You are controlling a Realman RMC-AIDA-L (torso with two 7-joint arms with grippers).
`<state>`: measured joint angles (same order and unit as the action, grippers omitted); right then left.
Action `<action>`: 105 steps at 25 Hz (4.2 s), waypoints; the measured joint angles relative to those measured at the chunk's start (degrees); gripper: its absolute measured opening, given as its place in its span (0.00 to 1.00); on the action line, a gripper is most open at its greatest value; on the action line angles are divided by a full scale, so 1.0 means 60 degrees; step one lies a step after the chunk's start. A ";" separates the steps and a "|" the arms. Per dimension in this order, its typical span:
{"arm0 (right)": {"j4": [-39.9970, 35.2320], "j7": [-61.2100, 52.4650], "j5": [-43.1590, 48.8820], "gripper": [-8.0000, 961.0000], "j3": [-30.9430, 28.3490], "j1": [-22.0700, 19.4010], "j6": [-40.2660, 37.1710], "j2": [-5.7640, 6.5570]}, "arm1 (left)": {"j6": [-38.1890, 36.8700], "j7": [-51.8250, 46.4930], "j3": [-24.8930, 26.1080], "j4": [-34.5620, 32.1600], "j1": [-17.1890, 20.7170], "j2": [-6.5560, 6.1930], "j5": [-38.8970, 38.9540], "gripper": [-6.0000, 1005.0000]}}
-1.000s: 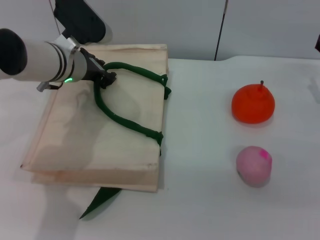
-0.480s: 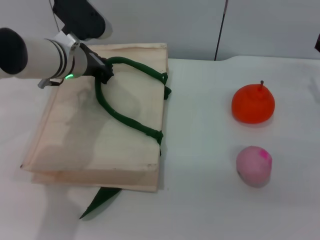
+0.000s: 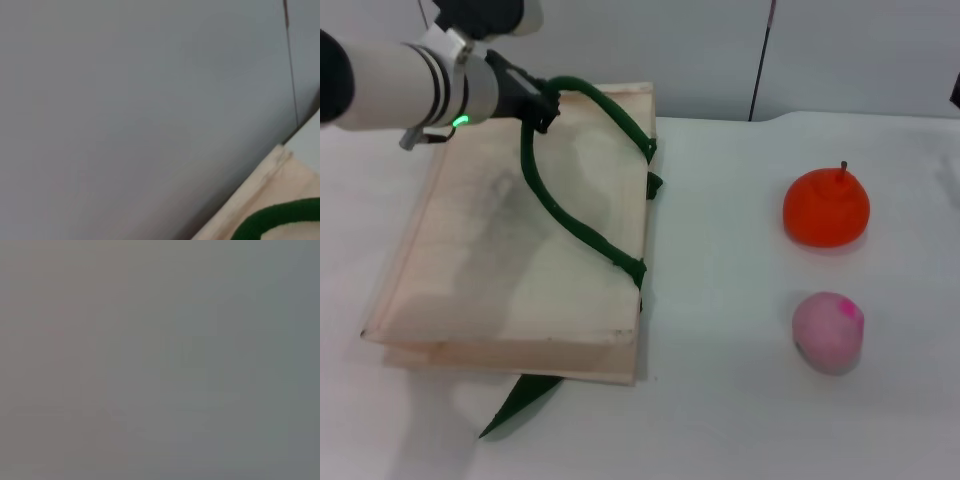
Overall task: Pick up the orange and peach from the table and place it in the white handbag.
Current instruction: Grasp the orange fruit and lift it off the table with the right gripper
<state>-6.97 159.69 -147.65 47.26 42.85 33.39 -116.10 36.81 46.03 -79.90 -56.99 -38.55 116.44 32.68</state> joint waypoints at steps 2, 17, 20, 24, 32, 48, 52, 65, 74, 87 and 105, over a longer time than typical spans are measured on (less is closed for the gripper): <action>0.0083 -0.0003 0.0006 0.86 0.0198 -0.0023 -0.0001 0.0001 | 0.0414 -0.0211 -0.0080 -0.0736 0.0224 0.0009 -0.0046 0.13; 0.0158 -0.2484 0.0046 0.86 0.3421 -0.0431 0.0839 0.0058 | 0.3220 -0.1928 -0.0415 -0.5865 0.1741 -0.0009 -0.1937 0.13; 0.0079 -0.2761 0.0289 0.86 0.3601 -0.0442 0.0847 0.0072 | 0.3568 -0.2020 -0.0382 -0.6336 0.1789 -0.0013 -0.2203 0.13; -0.0680 -0.3982 0.1396 0.86 0.3616 -0.0809 0.0842 0.0106 | 0.3848 -0.2096 -0.0378 -0.6592 0.1833 -0.0017 -0.2430 0.13; -0.6876 -0.8747 0.5903 0.86 0.3642 -0.3899 0.0242 -0.0003 | 0.3969 -0.2305 -0.0423 -0.7033 0.1845 -0.0011 -0.2508 0.13; -0.8545 -1.4493 1.1734 0.86 0.4582 -0.3657 0.1407 -0.0011 | 0.4907 -0.2283 -0.0276 -0.8082 0.1820 -0.0042 -0.2478 0.13; -0.8394 -1.4707 1.2052 0.86 0.4609 -0.3480 0.1557 -0.0018 | 0.5151 -0.2285 -0.0248 -0.8338 0.1723 -0.0042 -0.2465 0.13; -0.7708 -1.5590 1.3096 0.92 0.4623 -0.2808 0.2002 0.0016 | 0.5960 -0.2325 -0.0158 -0.9286 0.1564 -0.0044 -0.2501 0.13; -0.6659 -1.5613 1.3224 0.92 0.4504 -0.2228 0.1953 0.0071 | 0.6095 -0.2324 -0.0006 -0.9512 0.1556 -0.0038 -0.2532 0.13; -0.5284 -1.5576 1.3448 0.92 0.4358 -0.1183 0.1457 0.0076 | 0.6173 -0.2313 0.0126 -0.9540 0.1470 -0.0043 -0.2532 0.13; -0.4154 -1.5597 1.3601 0.84 0.4354 -0.0500 0.0961 0.0154 | 0.6358 -0.2334 0.0145 -0.9778 0.1431 -0.0028 -0.2532 0.13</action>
<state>-31.89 66.11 -66.04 73.39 39.85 39.16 -115.18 74.96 32.03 -79.03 -115.66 -29.97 116.28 17.49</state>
